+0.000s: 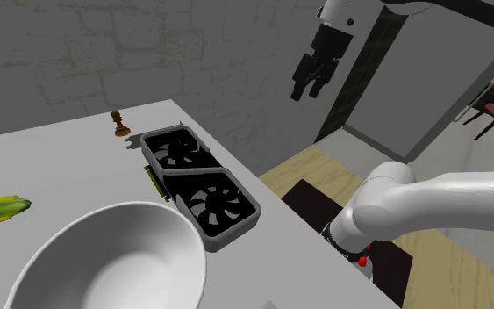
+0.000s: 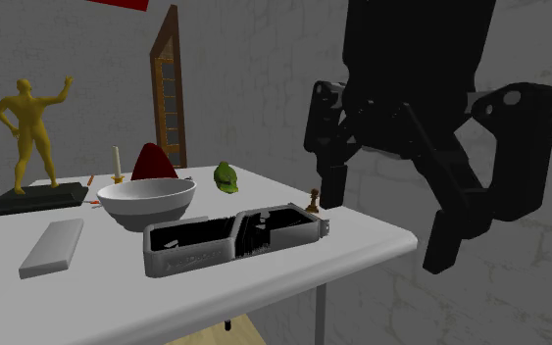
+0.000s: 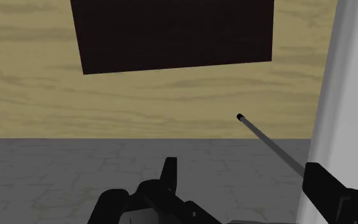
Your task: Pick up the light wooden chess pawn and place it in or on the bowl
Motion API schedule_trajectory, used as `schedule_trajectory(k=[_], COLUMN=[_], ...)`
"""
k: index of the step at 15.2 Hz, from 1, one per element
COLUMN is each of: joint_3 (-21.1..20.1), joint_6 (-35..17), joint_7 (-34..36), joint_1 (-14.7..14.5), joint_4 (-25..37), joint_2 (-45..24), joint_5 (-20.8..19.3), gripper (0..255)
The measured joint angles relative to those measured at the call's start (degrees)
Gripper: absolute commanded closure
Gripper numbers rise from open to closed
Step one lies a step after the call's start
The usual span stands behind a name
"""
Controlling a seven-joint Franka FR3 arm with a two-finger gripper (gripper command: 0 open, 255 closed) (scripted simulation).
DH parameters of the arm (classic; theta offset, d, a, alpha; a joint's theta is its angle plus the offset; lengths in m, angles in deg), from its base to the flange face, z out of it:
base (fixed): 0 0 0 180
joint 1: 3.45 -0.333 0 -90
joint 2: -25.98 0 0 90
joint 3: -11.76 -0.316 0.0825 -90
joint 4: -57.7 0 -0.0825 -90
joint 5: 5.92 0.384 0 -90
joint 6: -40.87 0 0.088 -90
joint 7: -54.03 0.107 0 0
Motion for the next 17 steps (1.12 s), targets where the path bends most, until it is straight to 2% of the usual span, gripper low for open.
schedule_trajectory(k=[2, 8, 17], joint_3=[-0.5, -6.19, -15.5], joint_6=[-0.46, -6.72, -13.66], joint_7=[0.39, 4.83, 13.33], joint_1=[-0.17, -1.99, -3.96], joint_4=[0.01, 2.34, 12.71], joint_2=[-0.36, -7.72, -22.97], joint_5=[0.26, 2.67, 3.11], gripper=[0, 0, 0])
